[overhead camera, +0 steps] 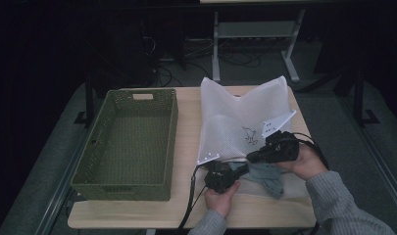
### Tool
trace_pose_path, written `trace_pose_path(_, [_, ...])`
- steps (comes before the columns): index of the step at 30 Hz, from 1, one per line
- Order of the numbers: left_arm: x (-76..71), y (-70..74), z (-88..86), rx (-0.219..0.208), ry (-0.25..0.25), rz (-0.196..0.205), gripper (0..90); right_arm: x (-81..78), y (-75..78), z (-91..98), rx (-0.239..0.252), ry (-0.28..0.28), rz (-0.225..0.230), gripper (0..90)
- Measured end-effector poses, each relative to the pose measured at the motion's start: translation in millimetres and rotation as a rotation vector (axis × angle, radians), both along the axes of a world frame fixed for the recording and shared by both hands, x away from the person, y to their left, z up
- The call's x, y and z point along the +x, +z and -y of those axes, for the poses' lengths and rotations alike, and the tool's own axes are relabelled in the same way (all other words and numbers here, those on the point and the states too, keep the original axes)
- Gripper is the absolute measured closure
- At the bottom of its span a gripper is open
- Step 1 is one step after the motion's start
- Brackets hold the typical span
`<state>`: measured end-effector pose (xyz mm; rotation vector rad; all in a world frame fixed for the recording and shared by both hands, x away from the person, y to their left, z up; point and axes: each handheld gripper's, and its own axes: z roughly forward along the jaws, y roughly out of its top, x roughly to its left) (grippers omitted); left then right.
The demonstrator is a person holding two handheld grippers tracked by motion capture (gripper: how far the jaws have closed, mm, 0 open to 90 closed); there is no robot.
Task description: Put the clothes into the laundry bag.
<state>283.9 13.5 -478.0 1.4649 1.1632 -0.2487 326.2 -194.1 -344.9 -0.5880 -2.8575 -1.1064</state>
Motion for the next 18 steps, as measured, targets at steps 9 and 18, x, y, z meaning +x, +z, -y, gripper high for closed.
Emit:
trace_pose_path(9, [-21.1, -9.5, -4.3, 0.078, -0.06, -0.039, 37.0, 12.2, -42.0, -5.9, -0.027, -0.022, -0.08, 88.3])
trace_pose_path(18, [-11.2, -6.3, 8.7, 0.037, 0.011, 0.029, 79.9, 9.0, -33.7, -16.2, -0.021, 0.0, -0.052, 88.3])
